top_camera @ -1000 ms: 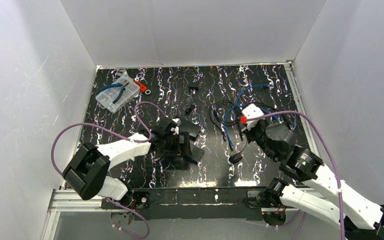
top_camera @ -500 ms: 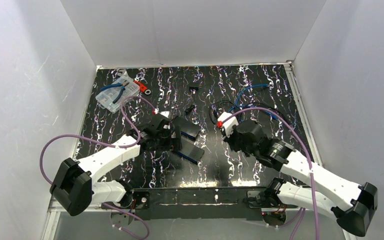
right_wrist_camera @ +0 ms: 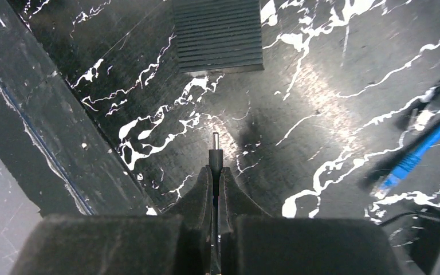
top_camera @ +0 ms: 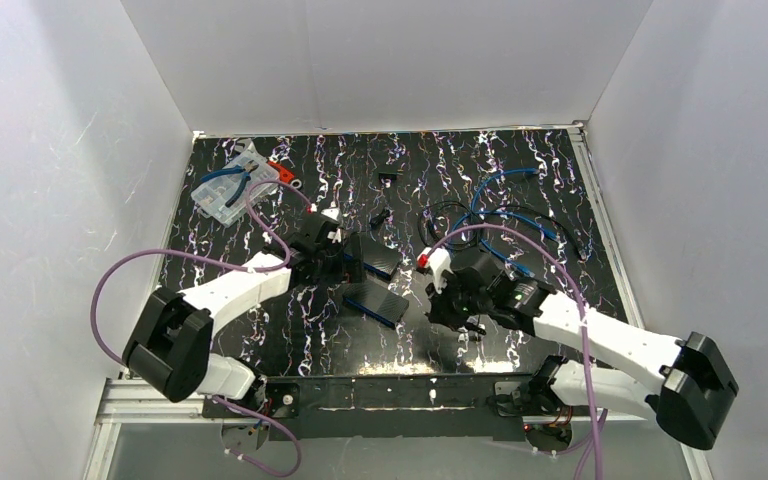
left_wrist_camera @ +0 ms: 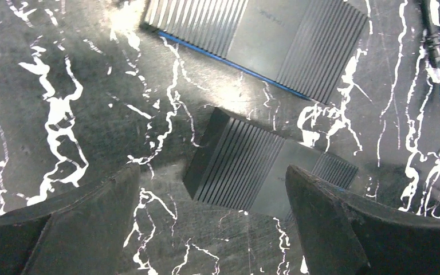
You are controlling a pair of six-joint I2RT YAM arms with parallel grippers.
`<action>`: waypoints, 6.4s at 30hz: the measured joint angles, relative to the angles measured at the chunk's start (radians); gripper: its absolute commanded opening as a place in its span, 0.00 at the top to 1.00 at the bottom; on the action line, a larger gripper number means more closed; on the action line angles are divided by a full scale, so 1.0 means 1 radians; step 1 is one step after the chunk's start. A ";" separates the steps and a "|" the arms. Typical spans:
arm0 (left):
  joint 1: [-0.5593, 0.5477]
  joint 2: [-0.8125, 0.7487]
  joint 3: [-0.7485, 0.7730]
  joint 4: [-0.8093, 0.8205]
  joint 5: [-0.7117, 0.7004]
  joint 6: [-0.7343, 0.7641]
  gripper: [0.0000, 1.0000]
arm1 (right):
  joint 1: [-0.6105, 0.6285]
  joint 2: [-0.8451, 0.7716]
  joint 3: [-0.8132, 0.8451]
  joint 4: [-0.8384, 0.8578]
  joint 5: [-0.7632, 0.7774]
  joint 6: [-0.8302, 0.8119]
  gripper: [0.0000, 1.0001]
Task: Insert the plug into the switch port
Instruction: Insert the power into the switch port.
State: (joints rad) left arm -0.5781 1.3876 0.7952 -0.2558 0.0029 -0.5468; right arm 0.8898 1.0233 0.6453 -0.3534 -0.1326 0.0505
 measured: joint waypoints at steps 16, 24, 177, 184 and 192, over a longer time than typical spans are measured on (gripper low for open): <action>0.003 0.080 -0.076 0.195 0.155 0.048 0.02 | 0.029 0.168 -0.071 0.216 0.008 0.136 0.99; 0.003 0.089 -0.084 0.233 0.171 0.057 0.02 | 0.050 0.222 -0.138 0.375 0.025 0.148 0.99; -0.079 0.057 -0.225 0.485 0.087 0.146 0.28 | 0.108 0.393 -0.101 0.557 0.154 -0.138 0.99; -0.099 0.010 -0.277 0.510 0.056 0.117 0.28 | 0.109 0.403 -0.078 0.528 0.153 -0.167 0.99; -0.123 -0.084 -0.352 0.502 0.048 0.097 0.23 | 0.106 0.401 -0.069 0.504 0.131 -0.231 0.99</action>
State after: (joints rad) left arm -0.7010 1.3033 0.4431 0.2459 0.0505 -0.4496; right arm 0.9958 1.4242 0.5762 0.1509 -0.0013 -0.1806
